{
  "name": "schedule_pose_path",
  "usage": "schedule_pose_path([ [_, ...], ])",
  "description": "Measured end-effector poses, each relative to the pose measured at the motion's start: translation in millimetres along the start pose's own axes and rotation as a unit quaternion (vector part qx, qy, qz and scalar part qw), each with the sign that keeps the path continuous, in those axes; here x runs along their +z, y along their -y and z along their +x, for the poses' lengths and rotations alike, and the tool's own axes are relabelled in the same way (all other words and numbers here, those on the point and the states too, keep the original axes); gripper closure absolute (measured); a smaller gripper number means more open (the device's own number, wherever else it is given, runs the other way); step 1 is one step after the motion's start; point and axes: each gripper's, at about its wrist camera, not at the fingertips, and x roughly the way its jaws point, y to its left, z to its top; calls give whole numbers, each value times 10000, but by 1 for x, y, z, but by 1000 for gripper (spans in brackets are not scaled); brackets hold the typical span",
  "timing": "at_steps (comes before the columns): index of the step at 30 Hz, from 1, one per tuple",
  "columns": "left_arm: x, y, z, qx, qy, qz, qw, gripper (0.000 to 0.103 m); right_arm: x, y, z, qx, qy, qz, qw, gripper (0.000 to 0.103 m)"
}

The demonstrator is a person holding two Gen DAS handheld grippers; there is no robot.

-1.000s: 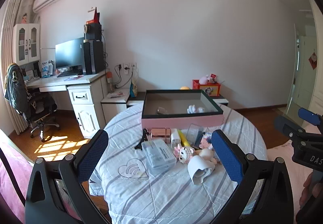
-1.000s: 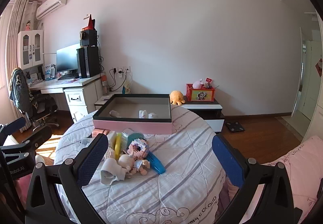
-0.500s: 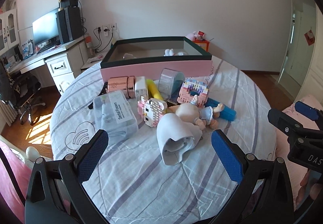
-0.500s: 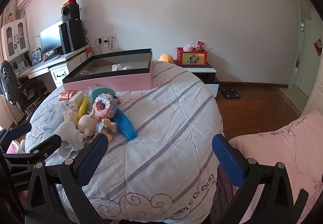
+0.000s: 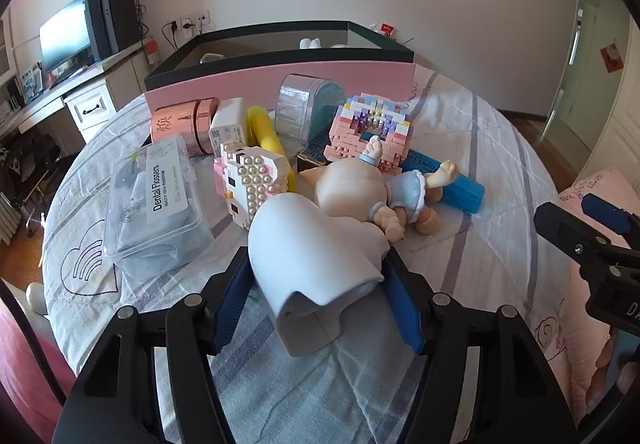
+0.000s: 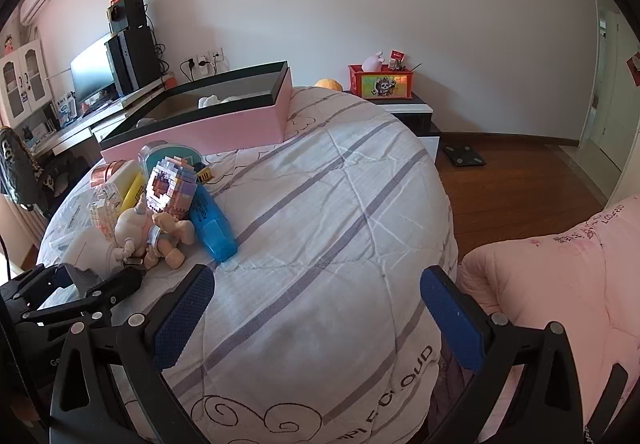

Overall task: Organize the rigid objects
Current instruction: 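Grasp the white plug adapter with the left gripper while the right reaches the doll, then lift the plug adapter with the left gripper while the right gripper grasps the doll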

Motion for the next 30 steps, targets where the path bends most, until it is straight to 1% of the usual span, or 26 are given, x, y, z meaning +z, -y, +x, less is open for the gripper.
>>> schedule_pose_path([
  [2,-1,-3,-4,-58,7,50,10000,39,0,-5,3,46,-38,-24,10000,0],
  [5,-4,-15,-14,-126,57,-26,9999,39,1,-17,6,159,-63,-121,9998,0],
  [14,-8,-55,-47,-63,312,-233,9992,39,10,-80,19,504,-102,-617,9968,0],
  [19,-10,-75,-56,-55,399,-365,9985,39,13,-105,32,746,-209,-678,9947,0],
  [21,-10,-82,-56,-8,432,-415,9982,41,15,-108,37,681,-239,-659,9952,0],
  [24,-10,-91,-52,-78,406,-497,9979,41,22,-110,44,672,-310,-539,9958,0],
  [25,-9,-90,-50,-112,418,-500,9978,41,23,-111,46,649,-313,-571,9958,0],
  [29,-8,-89,-42,-164,390,-517,9978,42,22,-121,55,303,-304,-867,9953,0],
  [30,-7,-88,-40,-182,371,-522,9978,42,21,-122,55,249,-283,-938,9949,1],
])
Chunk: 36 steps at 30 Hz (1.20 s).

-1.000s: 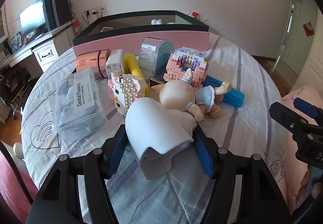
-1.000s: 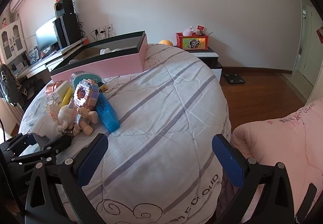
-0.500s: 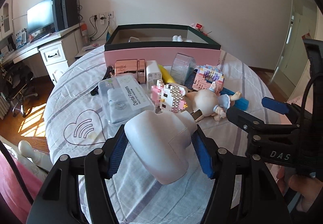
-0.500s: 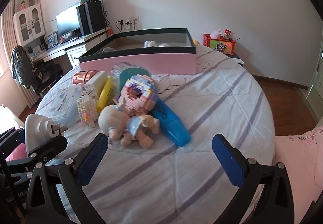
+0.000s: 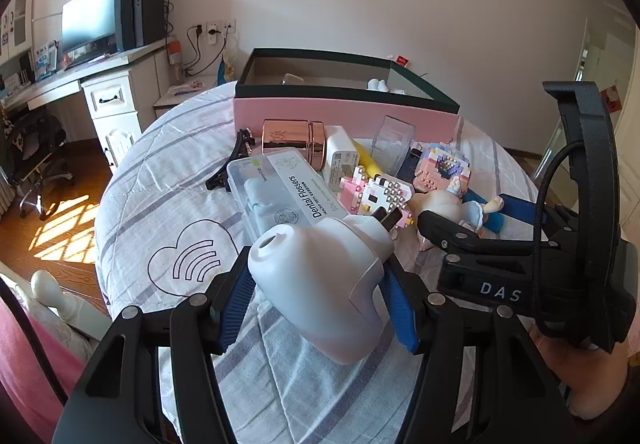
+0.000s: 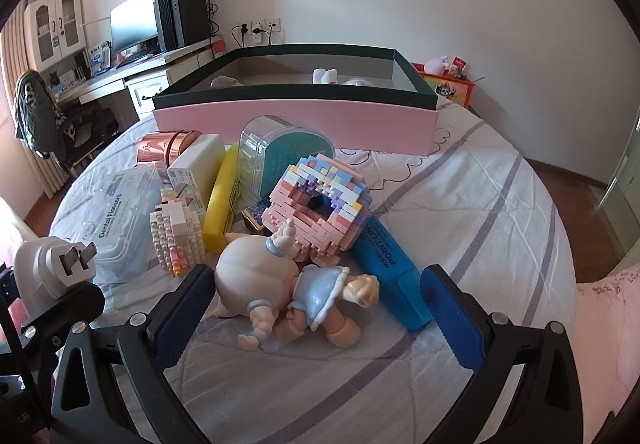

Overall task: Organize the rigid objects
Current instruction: 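Lift the plug adapter with the left gripper while the right gripper grasps the doll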

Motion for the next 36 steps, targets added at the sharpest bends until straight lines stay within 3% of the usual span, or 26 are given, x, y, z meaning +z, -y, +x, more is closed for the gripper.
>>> schedule_pose_path([
  [4,1,2,1,-22,24,7,10000,42,-1,3,-5,120,78,-59,9999,11],
  [7,3,1,-2,-36,82,15,10000,42,-4,13,-15,362,171,46,9992,29],
  [15,5,13,-7,-135,134,120,9997,42,-17,28,-31,658,219,139,9975,32],
  [18,8,19,-9,-195,158,160,9996,42,-14,32,-36,746,300,193,9966,47],
  [20,11,25,-9,-217,180,215,9994,42,-11,32,-38,753,306,138,9966,52],
  [25,10,31,-8,-224,125,292,9992,42,-14,38,-36,904,161,353,9952,48],
  [30,6,28,-2,-206,-6,223,9995,42,-23,34,-34,1068,34,240,9940,35],
  [36,5,31,2,-216,-74,274,9994,42,-18,22,-2,886,-312,-67,9956,33],
])
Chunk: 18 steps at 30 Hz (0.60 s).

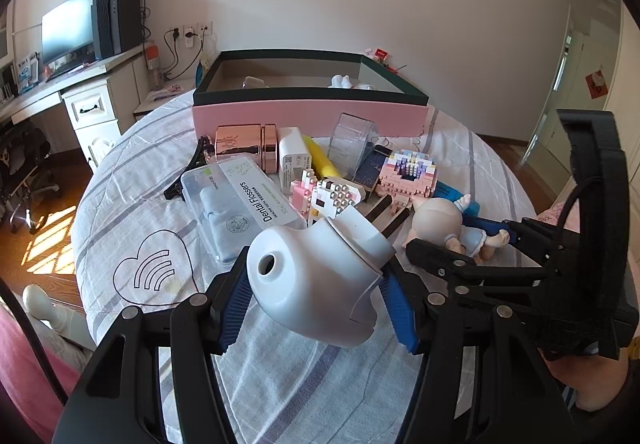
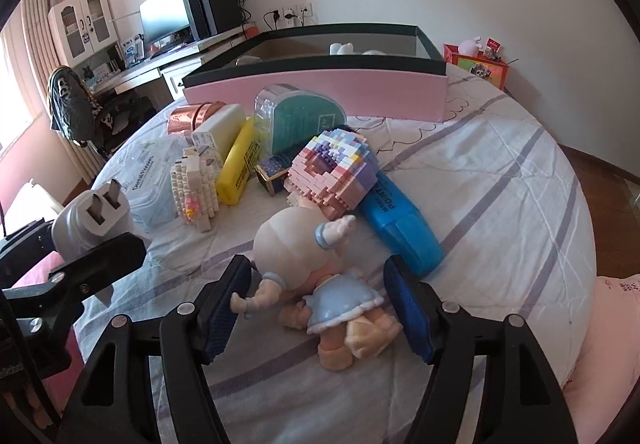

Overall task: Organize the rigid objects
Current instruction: 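Lift the plug adapter with the left gripper while the right gripper grasps the doll, then carry the plug adapter into the box with the left gripper while the right drops the doll in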

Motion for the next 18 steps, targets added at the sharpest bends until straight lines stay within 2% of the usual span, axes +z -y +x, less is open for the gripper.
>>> schedule_pose_path([
  [2,0,0,0,-2,5,5,10000,42,0,-6,2,-118,24,-223,9997,34],
  [5,3,1,1,2,39,30,10000,42,-2,-5,-4,78,151,-118,9998,34],
  [13,22,4,-5,28,267,91,9996,42,16,-6,-33,148,572,-195,9981,35],
  [14,27,4,-5,32,297,118,9995,42,20,-6,-35,142,618,-232,9977,37],
  [15,31,4,-6,49,314,129,9994,42,25,-6,-36,135,653,-266,9974,44],
  [18,46,4,-6,0,408,195,9990,42,38,-5,-36,113,675,-381,9969,44],
])
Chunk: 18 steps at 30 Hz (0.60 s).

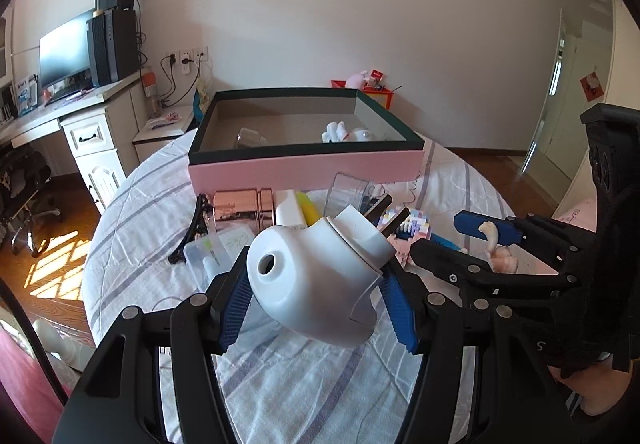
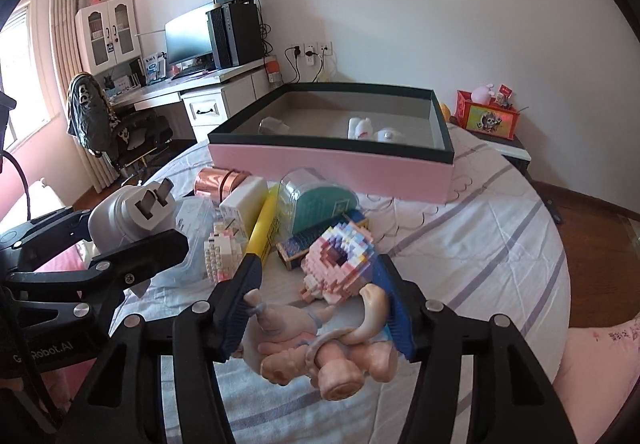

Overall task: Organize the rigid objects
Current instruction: 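Carry the plug adapter into the box with the left gripper while the right drops the doll in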

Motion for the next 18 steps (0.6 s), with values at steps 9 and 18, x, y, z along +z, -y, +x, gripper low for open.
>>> schedule_pose_path([
  [9,41,-5,15,13,165,134,9998,42,34,3,16,98,104,-234,9996,44],
  [18,122,-35,57,109,344,109,9993,42,112,13,34,-64,416,-600,9973,44],
])
